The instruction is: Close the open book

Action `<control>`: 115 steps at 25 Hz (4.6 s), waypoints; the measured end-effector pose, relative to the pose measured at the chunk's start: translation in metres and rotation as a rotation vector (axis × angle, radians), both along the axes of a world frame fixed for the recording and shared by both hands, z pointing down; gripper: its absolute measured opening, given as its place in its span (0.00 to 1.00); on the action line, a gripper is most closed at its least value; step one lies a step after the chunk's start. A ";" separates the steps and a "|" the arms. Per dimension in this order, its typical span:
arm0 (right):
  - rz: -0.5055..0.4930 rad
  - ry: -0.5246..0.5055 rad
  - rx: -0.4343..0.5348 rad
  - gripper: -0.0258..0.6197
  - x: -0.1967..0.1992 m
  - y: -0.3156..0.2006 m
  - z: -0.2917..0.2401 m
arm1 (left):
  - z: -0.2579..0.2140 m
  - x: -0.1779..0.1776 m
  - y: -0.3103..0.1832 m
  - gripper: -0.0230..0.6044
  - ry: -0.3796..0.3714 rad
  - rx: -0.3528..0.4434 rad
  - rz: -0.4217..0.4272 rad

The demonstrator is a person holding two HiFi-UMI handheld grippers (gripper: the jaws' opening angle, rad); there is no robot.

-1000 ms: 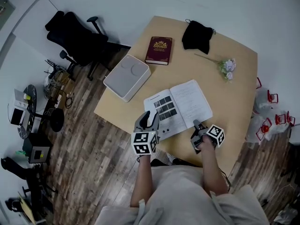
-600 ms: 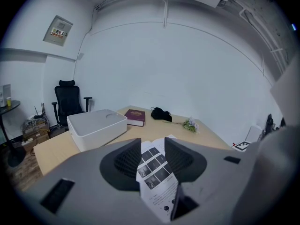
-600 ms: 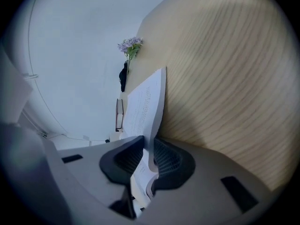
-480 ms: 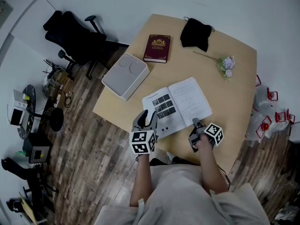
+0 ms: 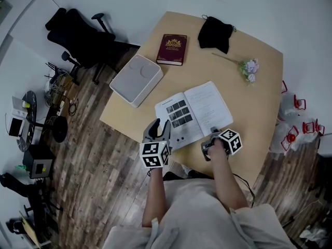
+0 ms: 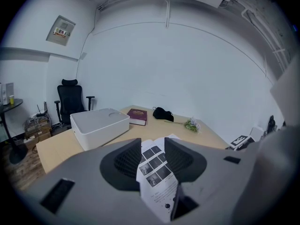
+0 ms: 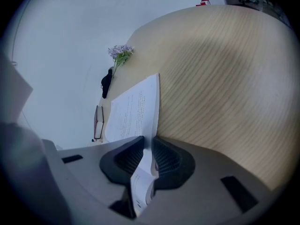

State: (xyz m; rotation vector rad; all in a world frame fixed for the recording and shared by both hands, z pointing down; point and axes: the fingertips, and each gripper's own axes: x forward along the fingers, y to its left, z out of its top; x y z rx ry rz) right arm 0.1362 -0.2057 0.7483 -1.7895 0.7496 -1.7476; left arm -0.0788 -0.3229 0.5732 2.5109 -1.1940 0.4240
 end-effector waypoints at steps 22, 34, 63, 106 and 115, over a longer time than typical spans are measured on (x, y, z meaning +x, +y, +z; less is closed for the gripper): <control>-0.212 0.200 0.111 0.13 -0.002 -0.003 -0.015 | 0.004 0.003 0.003 0.07 -0.009 0.005 0.003; -0.423 0.456 0.105 0.12 -0.008 -0.003 -0.029 | 0.011 -0.002 0.019 0.07 -0.025 -0.006 -0.009; -0.851 0.944 0.082 0.13 -0.035 -0.005 -0.056 | 0.029 -0.006 0.040 0.07 -0.046 -0.047 -0.001; -1.434 1.418 0.083 0.13 -0.123 0.000 -0.039 | 0.034 -0.060 0.070 0.07 -0.051 -0.056 -0.148; -1.507 1.457 0.042 0.20 -0.130 0.005 -0.022 | 0.037 -0.086 0.084 0.07 -0.061 -0.067 -0.222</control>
